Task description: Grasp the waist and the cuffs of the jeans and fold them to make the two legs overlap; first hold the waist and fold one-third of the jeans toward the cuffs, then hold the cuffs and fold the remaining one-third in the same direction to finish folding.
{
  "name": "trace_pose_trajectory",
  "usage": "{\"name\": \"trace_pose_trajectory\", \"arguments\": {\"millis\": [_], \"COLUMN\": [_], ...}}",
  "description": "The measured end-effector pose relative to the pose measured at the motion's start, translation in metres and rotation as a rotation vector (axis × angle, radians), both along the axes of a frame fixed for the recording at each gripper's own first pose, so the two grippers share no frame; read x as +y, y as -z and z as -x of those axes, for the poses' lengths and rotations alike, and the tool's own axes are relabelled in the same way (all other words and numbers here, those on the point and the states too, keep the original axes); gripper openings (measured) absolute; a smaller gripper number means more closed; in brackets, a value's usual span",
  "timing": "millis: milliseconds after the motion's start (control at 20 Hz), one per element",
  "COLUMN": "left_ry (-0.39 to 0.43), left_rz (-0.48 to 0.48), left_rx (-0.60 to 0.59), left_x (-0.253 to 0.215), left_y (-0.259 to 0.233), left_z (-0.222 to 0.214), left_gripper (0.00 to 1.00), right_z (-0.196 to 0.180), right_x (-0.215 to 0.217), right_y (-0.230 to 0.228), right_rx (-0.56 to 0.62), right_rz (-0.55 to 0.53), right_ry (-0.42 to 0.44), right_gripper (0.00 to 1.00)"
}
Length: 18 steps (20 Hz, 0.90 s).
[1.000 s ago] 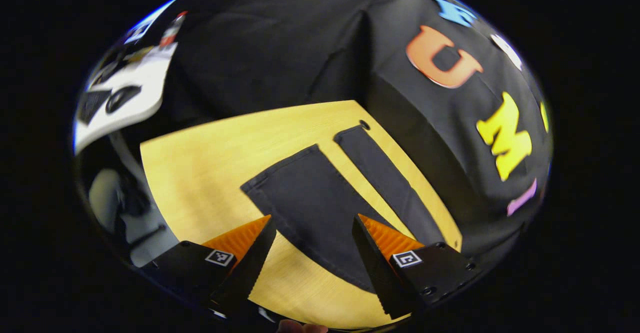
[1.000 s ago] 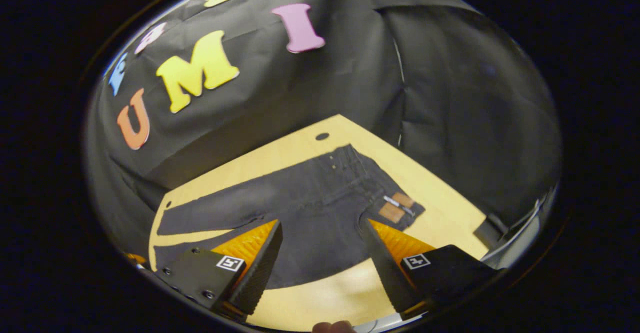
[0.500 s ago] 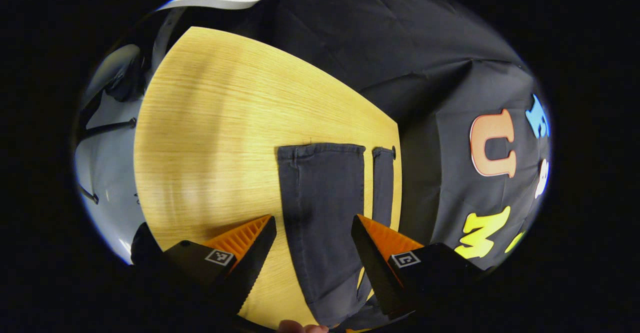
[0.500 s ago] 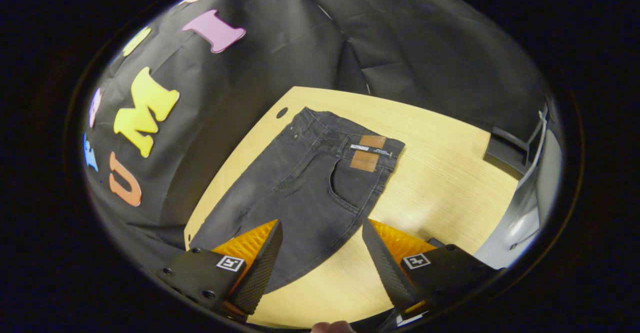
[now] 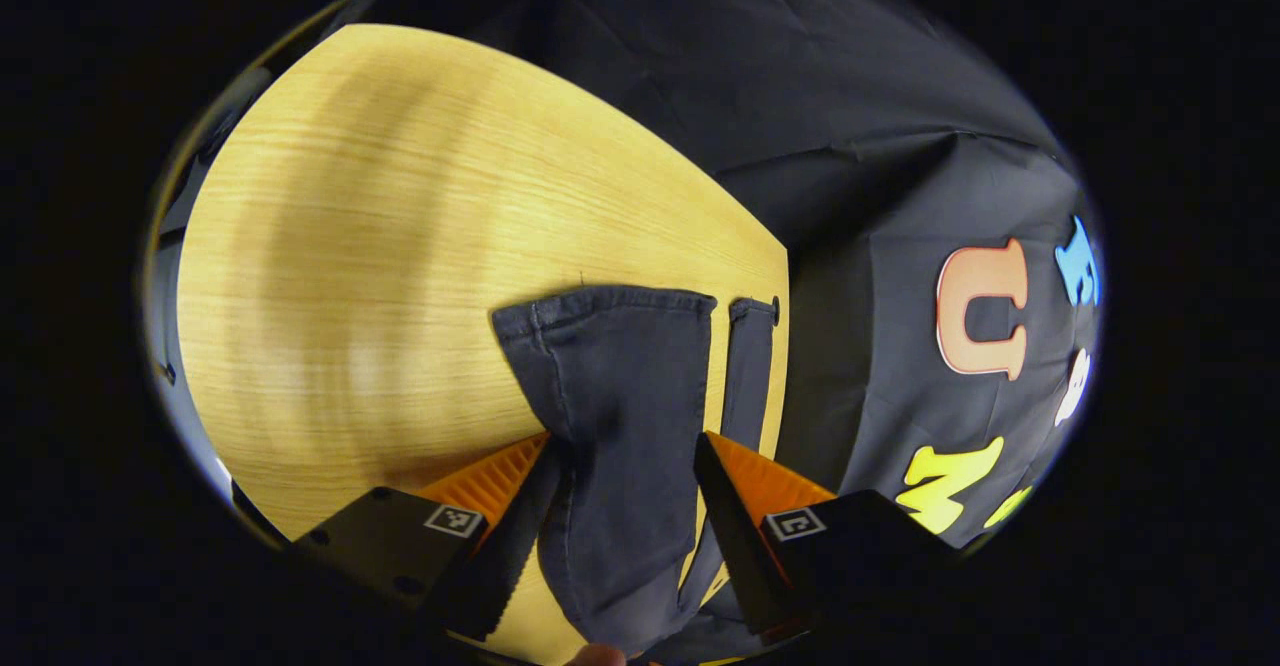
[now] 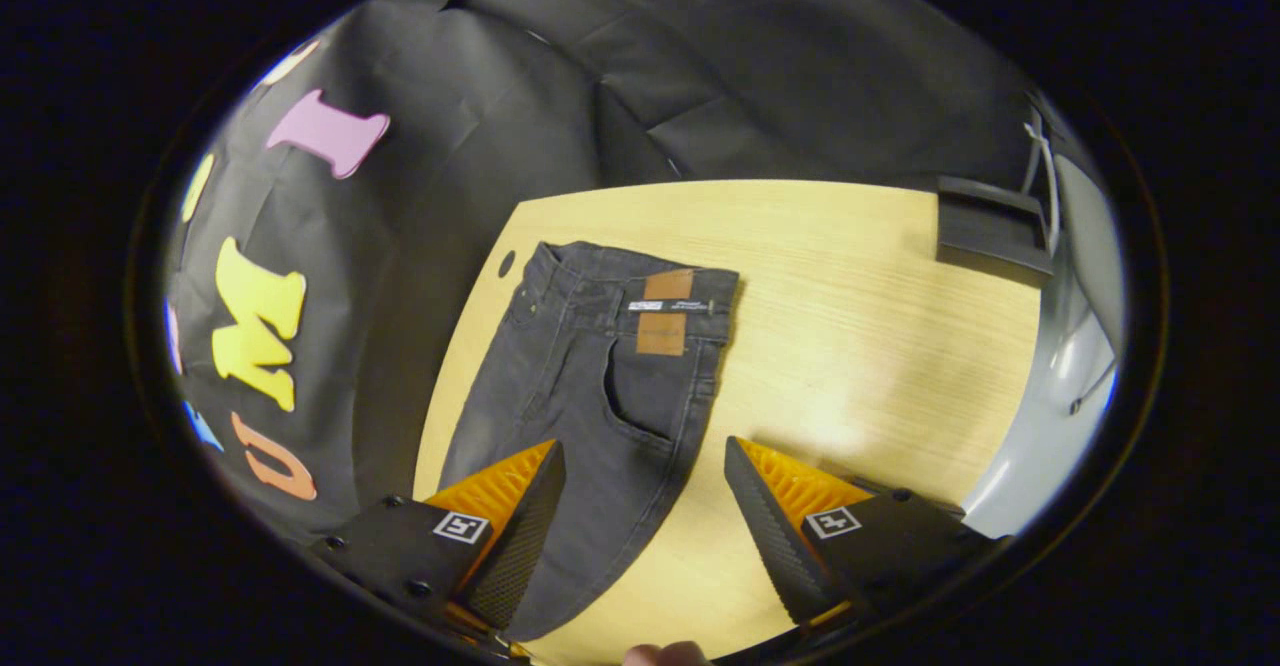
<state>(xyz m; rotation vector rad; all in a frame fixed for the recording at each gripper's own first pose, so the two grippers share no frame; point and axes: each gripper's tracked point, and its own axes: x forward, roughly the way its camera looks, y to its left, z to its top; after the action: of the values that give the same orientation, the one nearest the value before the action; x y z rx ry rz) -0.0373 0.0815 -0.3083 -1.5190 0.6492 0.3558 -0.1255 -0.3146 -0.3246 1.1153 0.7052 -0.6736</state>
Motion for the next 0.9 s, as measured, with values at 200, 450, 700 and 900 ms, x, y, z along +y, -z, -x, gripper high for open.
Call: {"name": "trace_pose_trajectory", "arguments": {"millis": [200, 450, 700, 900], "left_ry": [-0.011, 0.010, 0.005, -0.002], "left_rz": [0.055, 0.073, 0.090, 0.109], "left_rx": [-0.001, 0.000, 0.024, 0.032], "left_x": [-0.005, -0.009, -0.013, -0.015], "left_y": [0.002, 0.004, 0.013, 0.014], "left_z": [-0.006, -0.012, -0.017, -0.015], "left_gripper": [0.64, 0.49, 0.36, 0.14], "right_z": [-0.003, -0.033, -0.027, -0.027], "right_x": [-0.012, -0.018, -0.023, -0.025], "right_y": [0.013, 0.019, 0.028, 0.028], "right_rx": [0.015, 0.005, 0.031, 0.067], "right_rz": [-0.009, 0.011, 0.009, -0.030], "right_ry": [0.054, 0.046, 0.101, 0.158], "right_gripper": [0.92, 0.97, 0.96, 0.58]}}
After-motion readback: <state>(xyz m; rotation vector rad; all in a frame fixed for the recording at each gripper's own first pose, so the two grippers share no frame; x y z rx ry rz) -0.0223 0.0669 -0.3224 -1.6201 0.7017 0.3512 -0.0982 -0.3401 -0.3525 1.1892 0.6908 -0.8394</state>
